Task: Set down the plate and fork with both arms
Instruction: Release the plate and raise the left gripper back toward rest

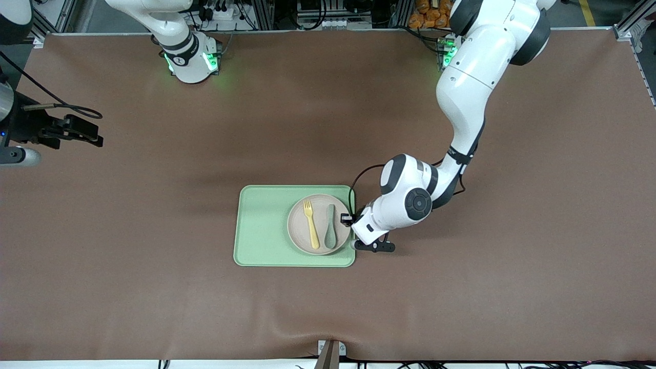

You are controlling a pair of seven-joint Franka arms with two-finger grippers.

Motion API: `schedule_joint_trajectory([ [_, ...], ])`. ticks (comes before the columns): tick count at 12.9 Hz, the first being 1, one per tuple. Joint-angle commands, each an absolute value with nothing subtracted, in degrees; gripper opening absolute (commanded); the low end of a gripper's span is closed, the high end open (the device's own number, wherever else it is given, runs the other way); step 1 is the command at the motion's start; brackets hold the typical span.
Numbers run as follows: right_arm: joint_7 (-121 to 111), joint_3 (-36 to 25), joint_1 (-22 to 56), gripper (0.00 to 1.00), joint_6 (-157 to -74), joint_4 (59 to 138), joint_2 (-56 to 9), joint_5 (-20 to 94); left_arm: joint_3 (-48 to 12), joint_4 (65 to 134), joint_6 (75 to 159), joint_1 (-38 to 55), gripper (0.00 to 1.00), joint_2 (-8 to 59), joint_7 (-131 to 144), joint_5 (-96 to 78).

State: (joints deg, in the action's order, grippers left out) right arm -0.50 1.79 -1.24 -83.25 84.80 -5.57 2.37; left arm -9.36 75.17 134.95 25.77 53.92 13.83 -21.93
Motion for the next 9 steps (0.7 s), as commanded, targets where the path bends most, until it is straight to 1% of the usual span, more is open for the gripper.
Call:
schedule_joint_trajectory([
  [1, -0.44, 2.37, -2.11, 1.00, -83.15, 84.29, -7.81, 2.46, -8.88, 73.04, 137.10, 27.42, 0.00, 55.81, 14.77, -23.12],
  [3, -0.53, 2.37, -2.11, 1.00, -83.32, 84.29, -8.61, 2.46, -8.88, 73.21, 137.29, 27.42, 0.00, 56.07, 14.85, -23.12],
  [4, -0.53, 2.37, -2.11, 1.00, -83.58, 84.29, -9.57, 2.55, -8.79, 73.21, 137.29, 27.42, 0.12, 55.90, 14.94, -23.12],
  [5, -0.53, 2.37, -1.67, 1.00, -83.76, 84.29, -10.36, 2.20, -8.62, 73.39, 137.20, 27.33, 0.99, 55.64, 14.94, -22.85],
  [7, -0.26, 2.46, -1.32, 1.00, -85.24, 84.29, -11.77, 2.63, -8.26, 73.30, 136.76, 27.33, 1.00, 54.85, 16.43, -22.76],
  [9, -0.35, 2.64, -0.27, 1.00, -88.23, 84.37, -12.21, 3.07, -8.09, 73.39, 135.88, 27.25, 1.00, 51.79, 18.27, -22.24],
])
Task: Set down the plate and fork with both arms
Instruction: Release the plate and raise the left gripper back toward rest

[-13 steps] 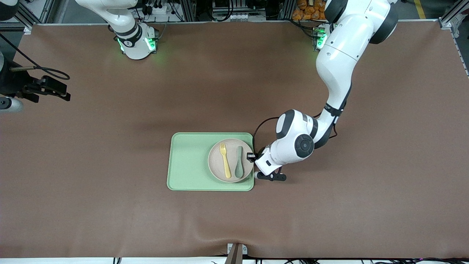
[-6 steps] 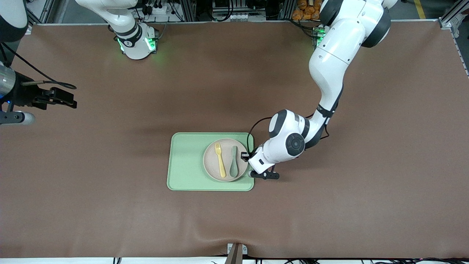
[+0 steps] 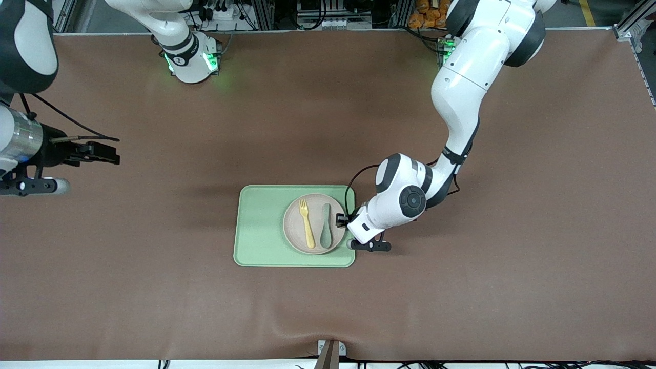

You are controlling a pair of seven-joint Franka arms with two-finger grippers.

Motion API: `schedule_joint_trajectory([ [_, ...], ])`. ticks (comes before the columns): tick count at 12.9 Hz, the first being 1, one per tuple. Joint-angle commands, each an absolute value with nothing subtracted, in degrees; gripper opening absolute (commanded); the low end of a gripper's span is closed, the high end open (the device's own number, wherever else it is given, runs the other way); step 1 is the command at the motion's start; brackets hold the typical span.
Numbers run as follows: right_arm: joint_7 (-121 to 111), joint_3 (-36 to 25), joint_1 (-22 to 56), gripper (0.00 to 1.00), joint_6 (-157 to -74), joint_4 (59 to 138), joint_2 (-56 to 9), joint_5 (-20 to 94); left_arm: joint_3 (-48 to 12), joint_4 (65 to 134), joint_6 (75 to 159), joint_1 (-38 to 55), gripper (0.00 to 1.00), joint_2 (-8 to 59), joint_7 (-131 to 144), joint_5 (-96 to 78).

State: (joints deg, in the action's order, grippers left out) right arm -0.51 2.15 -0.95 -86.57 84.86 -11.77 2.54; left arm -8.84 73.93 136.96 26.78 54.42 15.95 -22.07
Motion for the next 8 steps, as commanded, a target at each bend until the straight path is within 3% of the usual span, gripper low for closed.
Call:
schedule_joint_trajectory([
  [1, -0.18, 2.64, 0.35, 1.00, -89.11, 84.37, -13.09, 3.34, -8.09, 73.39, 132.66, 26.46, 1.00, 49.77, 18.72, -21.71],
  [4, 0.26, 2.64, 3.86, 1.00, -93.68, 84.29, -14.58, 3.16, -6.16, 74.00, 125.01, 24.18, 1.00, 41.07, 19.07, -20.22],
  [8, 0.44, 2.72, 6.06, 1.00, -97.90, 84.29, -17.66, 3.69, -5.71, 74.79, 107.54, 17.07, 1.00, 29.65, 19.16, -15.33],
])
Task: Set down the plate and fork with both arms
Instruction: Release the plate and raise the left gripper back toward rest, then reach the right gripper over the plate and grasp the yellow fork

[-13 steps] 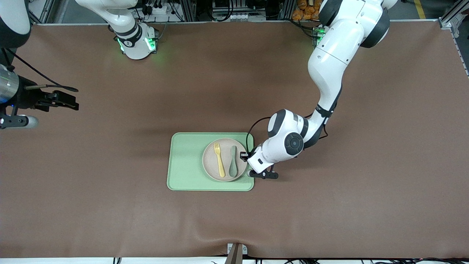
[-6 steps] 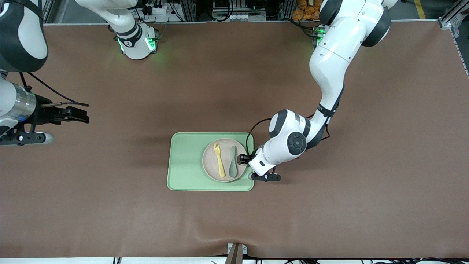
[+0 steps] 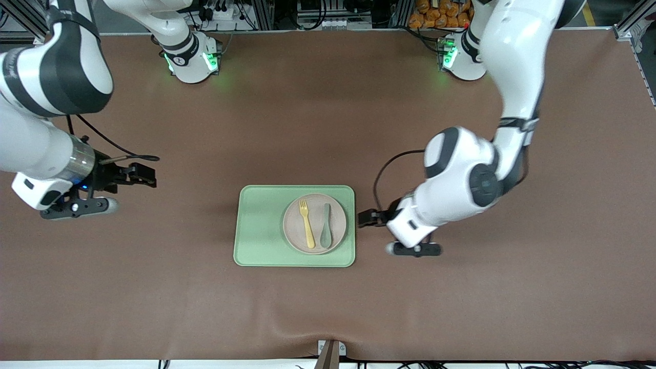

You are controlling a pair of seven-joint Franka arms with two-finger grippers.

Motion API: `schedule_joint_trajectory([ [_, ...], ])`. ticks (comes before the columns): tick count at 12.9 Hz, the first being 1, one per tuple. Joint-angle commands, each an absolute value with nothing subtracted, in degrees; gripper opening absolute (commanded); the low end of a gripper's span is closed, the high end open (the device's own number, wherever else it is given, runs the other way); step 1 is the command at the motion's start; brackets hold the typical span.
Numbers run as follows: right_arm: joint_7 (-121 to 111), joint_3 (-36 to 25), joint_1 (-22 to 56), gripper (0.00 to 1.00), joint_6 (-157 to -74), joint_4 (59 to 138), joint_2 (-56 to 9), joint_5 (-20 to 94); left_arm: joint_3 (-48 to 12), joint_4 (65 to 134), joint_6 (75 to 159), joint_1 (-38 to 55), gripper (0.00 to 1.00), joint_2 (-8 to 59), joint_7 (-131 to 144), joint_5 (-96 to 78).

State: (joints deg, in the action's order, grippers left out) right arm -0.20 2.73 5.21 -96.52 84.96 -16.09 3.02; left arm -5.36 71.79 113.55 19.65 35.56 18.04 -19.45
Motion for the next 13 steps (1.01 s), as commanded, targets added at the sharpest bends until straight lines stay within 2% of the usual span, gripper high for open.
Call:
schedule_joint_trajectory([
  [1, 1.40, 2.64, 7.46, 1.00, -99.82, 84.29, -18.62, 5.95, -5.71, 74.79, 103.23, 15.92, 1.00, 26.40, 19.07, -11.55],
  [3, 7.44, 2.64, 10.27, 1.00, -103.43, 84.29, -20.29, 7.65, -5.71, 74.79, 96.53, 14.16, 1.00, 21.91, 18.99, -7.84],
  [8, 11.78, 2.55, 17.13, 1.00, -112.49, 84.29, -26.79, 6.86, -5.71, 74.88, 86.51, 9.85, 1.00, 14.60, 15.93, -0.98],
  [11, 13.00, 2.37, 20.12, 1.00, -115.93, 83.59, -29.70, 4.67, -5.71, 74.88, 84.12, 9.32, 1.00, 12.31, 14.24, 2.90],
  [13, 20.09, 2.46, 22.40, 1.00, -116.19, 79.92, -33.90, 1.33, -5.72, 74.88, 82.62, 7.73, 1.00, 10.47, 12.57, 2.29],
])
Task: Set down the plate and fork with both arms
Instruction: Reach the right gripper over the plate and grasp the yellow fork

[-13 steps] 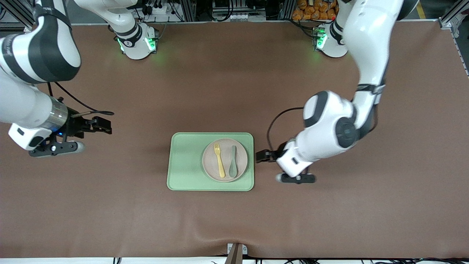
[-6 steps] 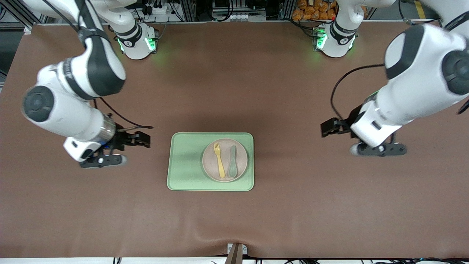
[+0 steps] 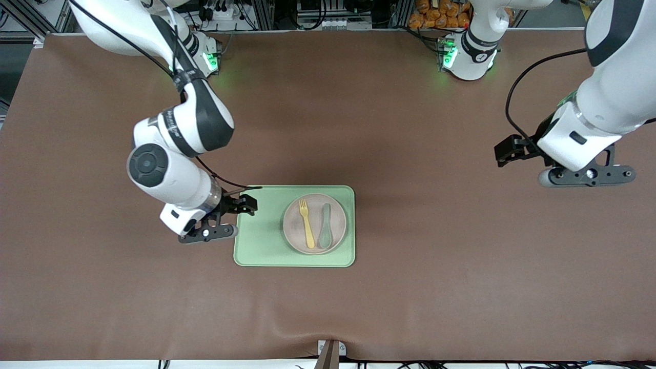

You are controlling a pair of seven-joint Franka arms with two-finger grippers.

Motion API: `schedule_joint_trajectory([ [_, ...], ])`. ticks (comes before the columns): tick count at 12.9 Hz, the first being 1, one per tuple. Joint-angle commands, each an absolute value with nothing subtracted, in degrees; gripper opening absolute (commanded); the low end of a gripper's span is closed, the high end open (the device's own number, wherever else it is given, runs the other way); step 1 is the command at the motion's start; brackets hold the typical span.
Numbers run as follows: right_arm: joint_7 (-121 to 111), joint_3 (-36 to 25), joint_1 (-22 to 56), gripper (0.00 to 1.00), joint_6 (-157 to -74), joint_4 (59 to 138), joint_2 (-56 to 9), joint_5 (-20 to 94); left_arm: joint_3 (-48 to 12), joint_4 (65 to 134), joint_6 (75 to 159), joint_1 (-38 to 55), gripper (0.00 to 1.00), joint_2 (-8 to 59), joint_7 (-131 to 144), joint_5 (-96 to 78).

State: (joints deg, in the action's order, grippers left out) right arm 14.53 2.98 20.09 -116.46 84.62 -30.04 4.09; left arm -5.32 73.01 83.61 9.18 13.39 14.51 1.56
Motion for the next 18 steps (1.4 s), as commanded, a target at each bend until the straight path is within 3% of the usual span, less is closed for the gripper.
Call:
schedule_joint_trajectory([
  [1, 22.21, 2.37, 23.37, 1.00, -116.37, 76.15, -37.06, 0.71, -5.71, 74.71, 82.62, 7.91, 1.00, 10.37, 12.74, 2.81],
  [7, 23.02, 2.37, 26.89, 1.00, -125.31, 73.65, -43.85, 0.18, -5.36, 76.45, 82.62, 5.71, 1.00, 7.57, 9.94, 1.76],
  [13, 23.47, 2.29, 29.71, 0.79, -128.41, 73.74, -47.90, -4.31, -4.75, 86.39, 84.98, 4.13, 1.00, -0.52, 9.93, -1.41],
  [18, 25.64, 2.37, 31.54, 0.73, -130.43, 74.35, -49.39, -4.04, -4.75, 92.29, 88.42, 3.87, 1.00, -4.31, 9.76, -1.23],
])
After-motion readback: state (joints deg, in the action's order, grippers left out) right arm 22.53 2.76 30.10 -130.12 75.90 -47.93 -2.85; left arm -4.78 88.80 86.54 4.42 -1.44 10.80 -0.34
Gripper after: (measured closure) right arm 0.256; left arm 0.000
